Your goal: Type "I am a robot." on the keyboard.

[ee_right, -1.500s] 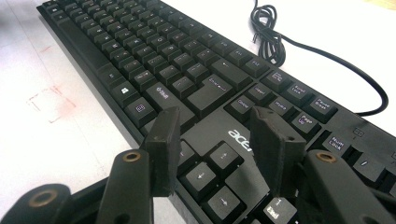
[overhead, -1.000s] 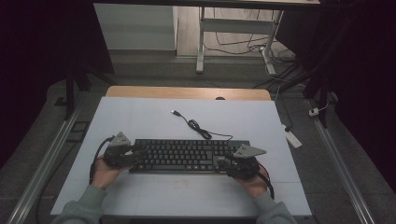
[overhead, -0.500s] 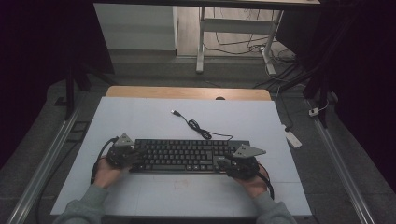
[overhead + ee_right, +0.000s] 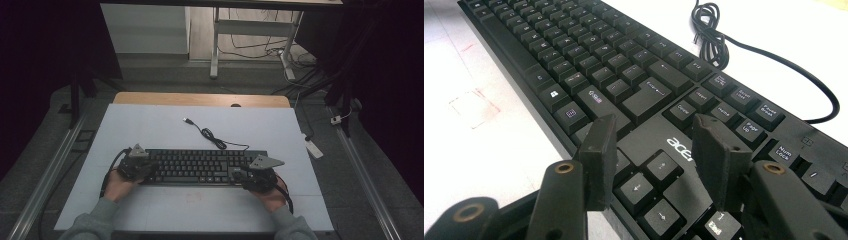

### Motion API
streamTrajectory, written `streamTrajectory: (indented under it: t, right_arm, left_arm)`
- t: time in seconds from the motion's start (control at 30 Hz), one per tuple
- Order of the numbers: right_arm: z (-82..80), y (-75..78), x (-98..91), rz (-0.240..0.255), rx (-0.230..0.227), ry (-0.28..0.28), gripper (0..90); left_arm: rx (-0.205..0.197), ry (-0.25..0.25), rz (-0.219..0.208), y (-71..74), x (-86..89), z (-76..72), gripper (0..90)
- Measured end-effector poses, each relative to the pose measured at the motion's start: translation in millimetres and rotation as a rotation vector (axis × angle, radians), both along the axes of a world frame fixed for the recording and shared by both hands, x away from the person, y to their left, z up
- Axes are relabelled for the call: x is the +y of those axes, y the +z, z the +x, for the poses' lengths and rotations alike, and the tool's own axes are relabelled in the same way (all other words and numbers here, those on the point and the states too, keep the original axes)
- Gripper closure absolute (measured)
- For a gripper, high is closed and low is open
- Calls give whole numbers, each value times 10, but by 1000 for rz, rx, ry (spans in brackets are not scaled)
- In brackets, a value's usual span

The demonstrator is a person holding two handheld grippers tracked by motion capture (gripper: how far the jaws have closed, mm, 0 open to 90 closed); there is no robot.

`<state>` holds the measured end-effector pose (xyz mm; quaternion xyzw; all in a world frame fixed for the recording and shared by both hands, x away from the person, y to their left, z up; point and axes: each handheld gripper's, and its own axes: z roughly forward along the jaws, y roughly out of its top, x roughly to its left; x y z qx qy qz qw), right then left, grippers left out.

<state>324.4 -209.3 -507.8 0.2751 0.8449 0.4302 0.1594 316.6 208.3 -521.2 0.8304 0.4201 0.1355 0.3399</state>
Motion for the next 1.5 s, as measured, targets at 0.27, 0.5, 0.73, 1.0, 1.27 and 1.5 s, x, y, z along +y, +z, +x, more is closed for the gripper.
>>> streamTrajectory:
  t: [0.27,0.5,0.73,1.0,1.27,1.5]
  right_arm:
    - [2,-1,-1,3,2,2,530]
    - [1,-1,2,2,-2,4,530]
    - [-3,3,0,0,-4,1,530]
    - [1,4,-7,6,1,2,530]
    - [2,4,-9,10,0,2,530]
    - [0,7,-7,8,-2,3,530]
  left_arm:
    - [11,7,6,-40,-14,8,887]
    - [-27,2,-19,24,-3,-23,886]
    - [-81,17,-128,179,72,-93,661]
    - [-74,9,-180,272,92,-133,410]
    - [-63,-2,-185,279,87,-132,360]
    - [-60,-2,-185,277,92,-129,347]
